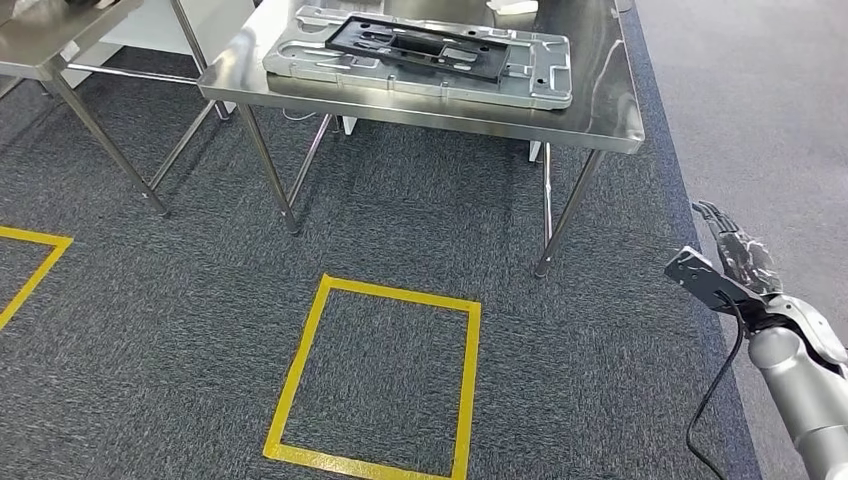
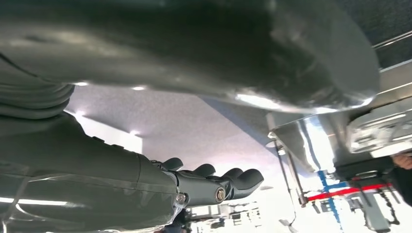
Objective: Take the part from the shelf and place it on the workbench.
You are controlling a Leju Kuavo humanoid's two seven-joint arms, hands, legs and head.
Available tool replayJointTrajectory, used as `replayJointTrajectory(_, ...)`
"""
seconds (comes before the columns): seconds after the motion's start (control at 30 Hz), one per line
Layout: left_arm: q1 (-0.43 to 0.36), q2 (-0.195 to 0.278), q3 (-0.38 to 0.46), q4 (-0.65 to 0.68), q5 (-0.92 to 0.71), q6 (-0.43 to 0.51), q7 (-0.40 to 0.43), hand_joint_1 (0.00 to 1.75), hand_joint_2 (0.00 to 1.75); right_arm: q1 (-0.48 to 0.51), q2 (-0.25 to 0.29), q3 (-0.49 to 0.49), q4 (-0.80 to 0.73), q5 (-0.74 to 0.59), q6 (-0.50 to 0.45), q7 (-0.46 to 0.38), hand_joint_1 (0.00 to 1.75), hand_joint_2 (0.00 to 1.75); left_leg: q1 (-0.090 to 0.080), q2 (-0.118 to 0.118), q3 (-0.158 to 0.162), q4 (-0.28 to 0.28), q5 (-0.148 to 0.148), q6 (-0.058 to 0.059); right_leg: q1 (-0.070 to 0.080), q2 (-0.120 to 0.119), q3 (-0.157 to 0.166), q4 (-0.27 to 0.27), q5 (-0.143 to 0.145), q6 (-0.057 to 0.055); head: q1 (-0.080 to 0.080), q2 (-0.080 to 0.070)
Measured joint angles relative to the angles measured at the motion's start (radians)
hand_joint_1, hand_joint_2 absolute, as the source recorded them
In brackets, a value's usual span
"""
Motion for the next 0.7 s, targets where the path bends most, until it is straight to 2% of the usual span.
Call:
replayJointTrajectory(0.1,-0.002,0.002,-0.006,0.000,-0.001,0.000,0.001,0.00,0.00,0.018,-0.008,-0.006,-0.013,0.018,-0.021,0.011,0.00,0.00,-0.002,0.004,0.005,-0.014,0.008,0.018,-0.004,0.000,0.003,-0.010,0.005,0.024,0.000,0.000)
replayJointTrajectory(0.13,-0.004,0.002,-0.007,0.000,0.000,0.000,0.002,0.00,0.00,0.020,-0.010,-0.007,-0.016,0.026,-0.025,0.014,0.00,0.00,0.001,0.007,0.010,-0.026,0.016,0.022,-0.003,0.000,-0.003,0.004,-0.008,0.023,0.000,0.000)
replayJointTrajectory(0.17,-0.005,0.002,-0.008,0.000,0.000,0.000,0.004,0.00,0.00,0.020,-0.010,-0.008,-0.017,0.034,-0.027,0.017,0.00,0.00,0.003,0.009,0.014,-0.036,0.022,0.026,-0.001,-0.001,-0.020,0.043,-0.035,0.020,0.000,0.000)
replayJointTrajectory(0.23,-0.008,0.001,-0.009,0.000,0.001,0.002,0.009,0.00,0.00,0.019,-0.008,-0.008,-0.015,0.051,-0.026,0.021,0.00,0.00,0.004,0.012,0.012,-0.039,0.026,0.029,0.001,-0.003,-0.079,0.181,-0.112,0.013,0.001,0.000)
replayJointTrajectory(0.27,-0.008,0.001,-0.010,0.000,0.003,0.003,0.011,0.00,0.00,0.019,-0.006,-0.008,-0.012,0.061,-0.024,0.022,0.00,0.00,0.003,0.012,0.010,-0.037,0.026,0.029,0.002,-0.003,-0.109,0.250,-0.141,0.013,0.000,0.000)
replayJointTrajectory(0.3,-0.008,0.001,-0.010,0.000,0.005,0.004,0.013,0.00,0.00,0.016,-0.002,-0.008,-0.008,0.070,-0.020,0.023,0.00,0.00,0.003,0.012,0.008,-0.035,0.026,0.028,0.001,-0.003,-0.124,0.290,-0.152,0.013,0.000,0.000)
replayJointTrajectory(0.33,-0.008,0.001,-0.009,0.000,0.007,0.005,0.014,0.00,0.00,0.012,0.002,-0.007,-0.003,0.079,-0.015,0.023,0.00,0.00,0.004,0.012,0.006,-0.031,0.024,0.025,-0.001,-0.004,-0.121,0.290,-0.143,0.014,0.000,0.000)
replayJointTrajectory(0.37,-0.009,0.001,-0.009,0.000,0.008,0.006,0.014,0.00,0.00,0.005,0.006,-0.007,0.003,0.086,-0.011,0.023,0.00,0.00,0.005,0.011,0.004,-0.024,0.021,0.020,-0.004,-0.005,-0.096,0.250,-0.118,0.015,0.000,0.000)
replayJointTrajectory(0.4,-0.009,0.001,-0.009,0.000,0.009,0.007,0.015,0.00,0.00,-0.005,0.010,-0.006,0.008,0.090,-0.007,0.023,0.00,0.00,0.006,0.010,0.000,-0.013,0.016,0.013,-0.008,-0.006,-0.058,0.182,-0.089,0.016,0.000,0.000)
replayJointTrajectory(0.47,-0.011,0.002,-0.009,0.000,0.010,0.008,0.015,0.00,0.00,-0.027,0.017,-0.004,0.021,0.094,0.000,0.023,0.00,0.00,0.004,0.007,-0.013,0.013,0.004,-0.004,-0.009,-0.004,-0.001,0.078,-0.061,0.012,0.000,0.000)
replayJointTrajectory(0.5,-0.012,0.003,-0.009,0.000,0.010,0.009,0.015,0.00,0.00,-0.034,0.020,-0.003,0.027,0.094,0.002,0.023,0.00,0.00,0.003,0.006,-0.019,0.023,-0.001,-0.011,-0.007,-0.003,0.008,0.059,-0.062,0.007,-0.001,0.000)
replayJointTrajectory(0.6,-0.013,0.003,-0.010,0.000,0.010,0.010,0.015,0.00,0.00,-0.047,0.026,0.001,0.042,0.094,0.007,0.021,0.00,0.00,0.006,0.002,-0.027,0.032,-0.004,-0.026,-0.002,-0.002,0.001,0.063,-0.064,-0.016,-0.001,0.000)
replayJointTrajectory(0.67,-0.013,0.003,-0.010,0.000,0.009,0.010,0.015,0.00,0.00,-0.058,0.027,0.002,0.049,0.091,0.009,0.018,0.00,0.00,0.010,0.002,-0.048,0.077,-0.036,-0.039,-0.003,-0.005,0.000,0.061,-0.060,-0.029,-0.001,0.000)
replayJointTrajectory(0.7,-0.013,0.003,-0.010,0.000,0.009,0.010,0.014,0.00,0.00,-0.060,0.027,0.002,0.052,0.090,0.009,0.016,0.00,0.00,0.013,0.002,-0.071,0.130,-0.067,-0.045,-0.003,-0.006,0.000,0.061,-0.060,-0.033,-0.001,0.000)
